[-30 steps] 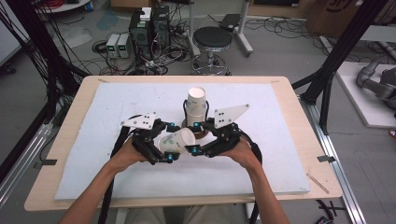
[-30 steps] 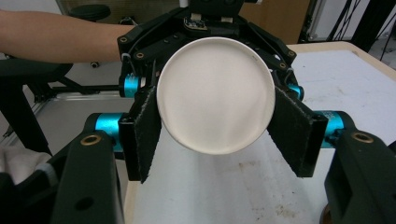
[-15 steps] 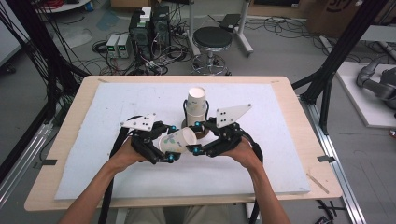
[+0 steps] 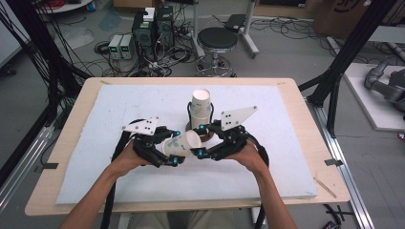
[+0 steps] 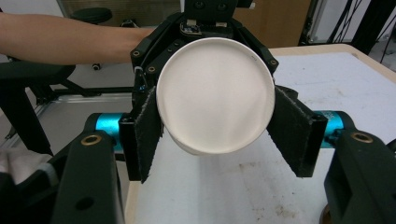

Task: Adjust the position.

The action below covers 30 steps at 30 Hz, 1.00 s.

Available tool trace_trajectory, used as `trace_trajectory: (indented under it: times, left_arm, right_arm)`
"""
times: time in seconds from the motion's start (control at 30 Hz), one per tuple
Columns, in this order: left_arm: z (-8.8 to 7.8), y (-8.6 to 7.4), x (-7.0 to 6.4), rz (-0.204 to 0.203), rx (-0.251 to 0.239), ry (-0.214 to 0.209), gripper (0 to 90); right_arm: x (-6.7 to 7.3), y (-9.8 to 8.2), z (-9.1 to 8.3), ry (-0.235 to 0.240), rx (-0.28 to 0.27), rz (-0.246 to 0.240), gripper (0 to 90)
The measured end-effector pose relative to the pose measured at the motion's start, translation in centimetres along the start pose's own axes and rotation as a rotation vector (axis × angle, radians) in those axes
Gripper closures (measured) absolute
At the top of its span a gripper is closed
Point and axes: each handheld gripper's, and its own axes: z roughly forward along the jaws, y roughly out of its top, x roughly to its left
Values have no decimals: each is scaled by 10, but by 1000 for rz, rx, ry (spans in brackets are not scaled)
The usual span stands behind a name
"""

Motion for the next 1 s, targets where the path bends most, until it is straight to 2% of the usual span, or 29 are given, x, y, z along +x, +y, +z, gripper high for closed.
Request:
trace_trajectory:
  times: [0.23,0.33,0.47,0.5,0.83,1.0]
  left_arm:
    - [0,0,-1,2,2,5,272]
    - [0,0,-1,1,9,9,274]
    - [-2,0,-1,7,8,13,282]
    - [-2,0,-1,7,8,13,283]
    - [-4,0,-2,11,9,20,291]
    - [-8,0,-3,13,28,35,300]
  right_arm:
    - [0,0,1,-3,0,-15,370]
    - [2,0,1,-19,-20,-5,197]
    - [2,-1,2,-16,-17,5,148]
    - [2,-1,1,-29,-16,4,148]
    - [2,-3,-3,-32,-17,9,148]
    - [2,-6,-9,-44,-3,18,148]
